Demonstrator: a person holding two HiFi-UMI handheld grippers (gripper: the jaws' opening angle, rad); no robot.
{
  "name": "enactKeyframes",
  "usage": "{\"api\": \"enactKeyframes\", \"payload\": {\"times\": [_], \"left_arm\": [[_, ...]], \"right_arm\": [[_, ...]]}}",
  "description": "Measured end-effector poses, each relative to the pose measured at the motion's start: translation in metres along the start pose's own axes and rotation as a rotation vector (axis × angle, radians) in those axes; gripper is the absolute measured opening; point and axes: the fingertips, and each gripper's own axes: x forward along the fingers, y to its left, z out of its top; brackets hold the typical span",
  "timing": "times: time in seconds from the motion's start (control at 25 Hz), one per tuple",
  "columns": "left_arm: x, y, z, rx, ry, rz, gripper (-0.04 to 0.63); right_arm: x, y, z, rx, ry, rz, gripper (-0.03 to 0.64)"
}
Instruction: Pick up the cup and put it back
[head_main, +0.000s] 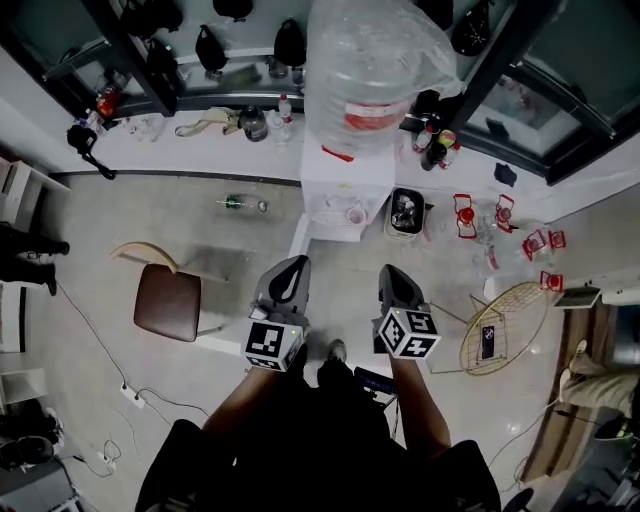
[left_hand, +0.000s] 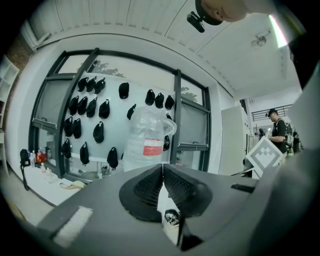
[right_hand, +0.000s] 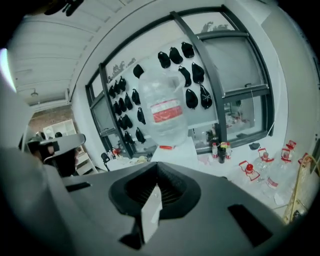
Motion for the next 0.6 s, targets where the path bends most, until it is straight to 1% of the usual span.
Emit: {"api": "enactKeyframes", "payload": {"times": [0.16,0.28,0.4,0.6], "left_arm": [[-0.012,-0.003,0.033,0.005,-0.054,-0.025,0.012],[-0.021,-0.003,0.052,0.020,-0.089,-0.038,0.012],[-0.026,0.000,0.056,0.032,-0.097,-0.041,0.012],[-0.030,0.015,0.051,0.029,-0.082,-0.033,0.012]], "right_arm": [[-0.028,0.022,0.048,-0.017,-0.120,0.000,-0.005],[-0.050,0.040,0.071,-0.048,-0.188,0.003,-0.005],[-0.062,0.052,0.078,-0.080,-0.215,0.007,-0.005],[-0.067,0.054,0.071,-0.103,-0.207,-0.017,-0.005]]}}
